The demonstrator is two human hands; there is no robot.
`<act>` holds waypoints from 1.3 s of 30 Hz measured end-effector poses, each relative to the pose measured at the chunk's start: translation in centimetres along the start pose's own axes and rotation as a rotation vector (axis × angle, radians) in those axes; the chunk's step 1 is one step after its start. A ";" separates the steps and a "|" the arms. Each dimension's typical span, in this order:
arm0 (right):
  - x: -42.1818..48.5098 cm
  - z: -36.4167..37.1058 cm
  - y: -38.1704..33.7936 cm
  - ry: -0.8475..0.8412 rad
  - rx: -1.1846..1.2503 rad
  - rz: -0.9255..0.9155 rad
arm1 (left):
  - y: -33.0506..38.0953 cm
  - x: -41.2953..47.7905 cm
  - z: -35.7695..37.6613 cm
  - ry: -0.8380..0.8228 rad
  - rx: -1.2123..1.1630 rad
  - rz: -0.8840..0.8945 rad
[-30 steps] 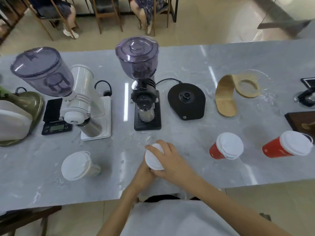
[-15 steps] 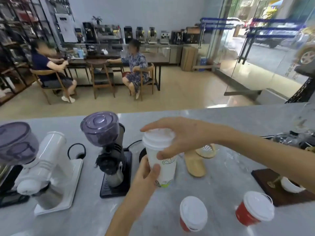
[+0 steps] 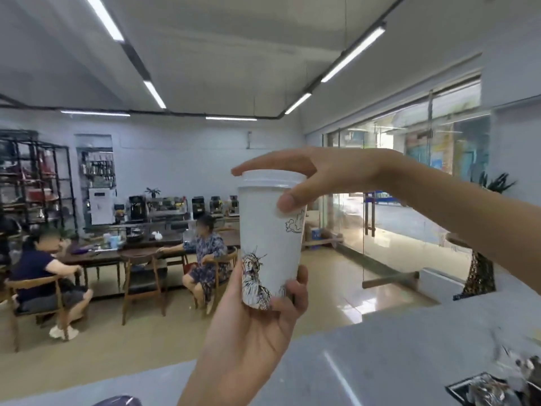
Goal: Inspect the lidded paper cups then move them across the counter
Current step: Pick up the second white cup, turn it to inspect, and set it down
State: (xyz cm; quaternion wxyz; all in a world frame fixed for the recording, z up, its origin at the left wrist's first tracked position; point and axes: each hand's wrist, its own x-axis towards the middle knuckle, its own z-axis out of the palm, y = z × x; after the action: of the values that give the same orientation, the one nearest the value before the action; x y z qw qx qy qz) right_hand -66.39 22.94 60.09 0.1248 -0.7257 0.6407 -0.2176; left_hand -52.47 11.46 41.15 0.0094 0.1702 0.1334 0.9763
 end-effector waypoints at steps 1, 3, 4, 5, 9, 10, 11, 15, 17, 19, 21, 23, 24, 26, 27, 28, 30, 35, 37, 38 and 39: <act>0.2 -0.8 0.2 -0.003 0.018 0.001 | 0.2 0.8 0.7 -0.002 -0.020 0.019; 0.6 -2.1 0.5 -0.032 0.054 0.004 | 0.2 2.0 1.5 0.009 -0.040 0.038; 0.8 -2.5 0.7 -0.062 0.072 0.008 | 0.1 2.5 1.5 0.020 -0.039 0.047; 1.0 -2.7 0.9 -0.090 0.080 0.011 | 0.0 2.8 1.5 0.043 -0.027 0.058; 1.6 -3.2 1.7 -0.145 0.159 -0.006 | -0.3 4.6 0.8 0.140 0.046 0.321; 1.7 -3.1 1.6 -0.137 0.180 -0.002 | -0.5 5.0 0.7 0.144 0.097 0.453; 1.9 -2.8 1.4 -0.125 0.190 0.010 | -0.7 5.5 0.7 0.162 0.160 0.597; 3.0 -0.2 0.4 0.052 0.189 0.072 | -1.6 7.3 0.9 0.408 0.519 1.079; 3.8 1.0 0.7 0.222 0.173 0.050 | -1.9 7.8 0.9 0.466 0.699 1.189; 4.3 1.6 1.1 0.354 0.168 0.022 | -1.7 8.1 0.3 0.421 0.749 1.240; 4.4 1.8 1.3 0.403 0.169 0.011 | -1.6 8.2 0.0 0.358 0.743 1.223; 4.1 1.9 1.6 0.424 0.175 0.007 | -1.7 8.2 -0.1 0.331 0.763 1.187; 3.9 1.9 1.8 0.434 0.184 -0.001 | -1.7 8.0 -0.1 0.330 0.764 1.164; 3.6 1.9 1.9 0.447 0.183 -0.030 | -1.4 7.7 -0.3 0.334 0.684 1.048; 3.4 1.8 1.9 0.448 0.165 -0.051 | -1.2 7.3 -0.2 0.319 0.587 0.926; 3.2 1.6 1.8 0.444 0.146 -0.069 | -0.9 6.7 0.1 0.278 0.466 0.759; 2.8 1.3 1.6 0.436 0.141 -0.097 | -0.3 5.6 0.9 0.088 0.211 0.393; 2.6 1.2 1.7 0.435 0.175 -0.146 | 0.9 4.4 1.6 -0.142 -0.056 0.180; 2.5 1.2 1.8 0.427 0.186 -0.153 | 1.4 4.3 1.5 -0.150 -0.055 0.154; 2.4 1.1 2.0 0.401 0.204 -0.151 | 1.6 4.3 1.4 -0.140 -0.027 0.162; 2.2 1.0 2.0 0.363 0.235 -0.143 | 1.5 4.3 1.3 -0.121 0.001 0.194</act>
State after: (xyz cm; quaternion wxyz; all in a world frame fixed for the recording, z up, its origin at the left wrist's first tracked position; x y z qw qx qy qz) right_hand -67.53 20.37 58.65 0.0756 -0.6985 0.5699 -0.4261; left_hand -56.00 10.63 44.16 -0.0770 0.2409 0.1159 0.9605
